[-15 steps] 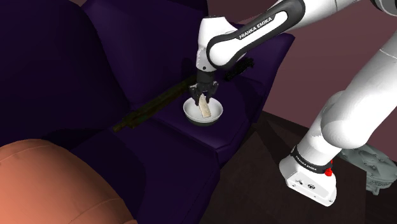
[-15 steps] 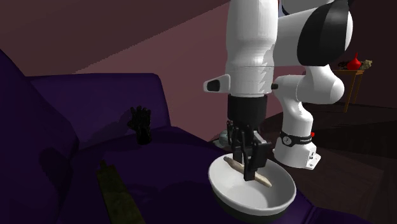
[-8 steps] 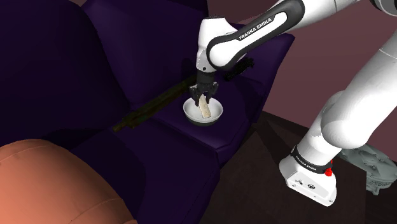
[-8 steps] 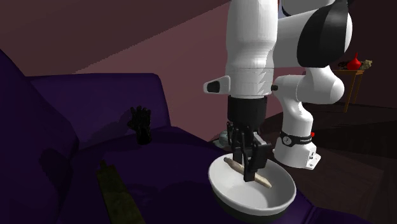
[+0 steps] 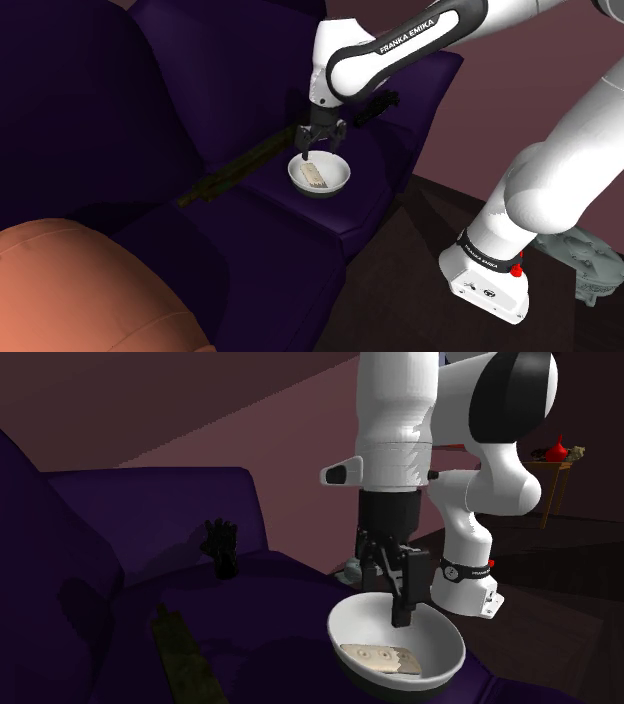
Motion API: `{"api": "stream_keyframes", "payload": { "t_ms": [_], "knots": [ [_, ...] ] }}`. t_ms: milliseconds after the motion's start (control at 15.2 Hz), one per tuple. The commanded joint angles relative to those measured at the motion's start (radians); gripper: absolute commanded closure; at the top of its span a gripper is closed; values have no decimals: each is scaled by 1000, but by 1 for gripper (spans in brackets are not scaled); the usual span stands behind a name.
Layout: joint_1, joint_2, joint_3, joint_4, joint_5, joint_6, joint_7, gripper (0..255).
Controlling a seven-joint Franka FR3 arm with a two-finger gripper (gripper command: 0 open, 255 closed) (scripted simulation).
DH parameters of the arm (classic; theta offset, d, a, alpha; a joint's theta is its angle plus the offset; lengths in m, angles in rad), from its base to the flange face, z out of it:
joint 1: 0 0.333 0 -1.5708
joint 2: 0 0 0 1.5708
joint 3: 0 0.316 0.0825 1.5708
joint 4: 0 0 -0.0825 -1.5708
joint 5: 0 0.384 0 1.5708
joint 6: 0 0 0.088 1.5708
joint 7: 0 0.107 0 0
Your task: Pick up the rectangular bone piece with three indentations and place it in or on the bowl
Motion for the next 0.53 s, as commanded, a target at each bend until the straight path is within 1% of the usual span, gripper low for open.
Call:
{"api": "stream_keyframes", "payload": {
  "t_ms": [0,66,462],
  "knots": [
    [-1,-28,-3,33,3,-62,-2,0],
    [-1,-41,-4,47,4,-89,-4,0],
    [-1,-41,-4,47,4,-89,-4,0]
  ]
}}
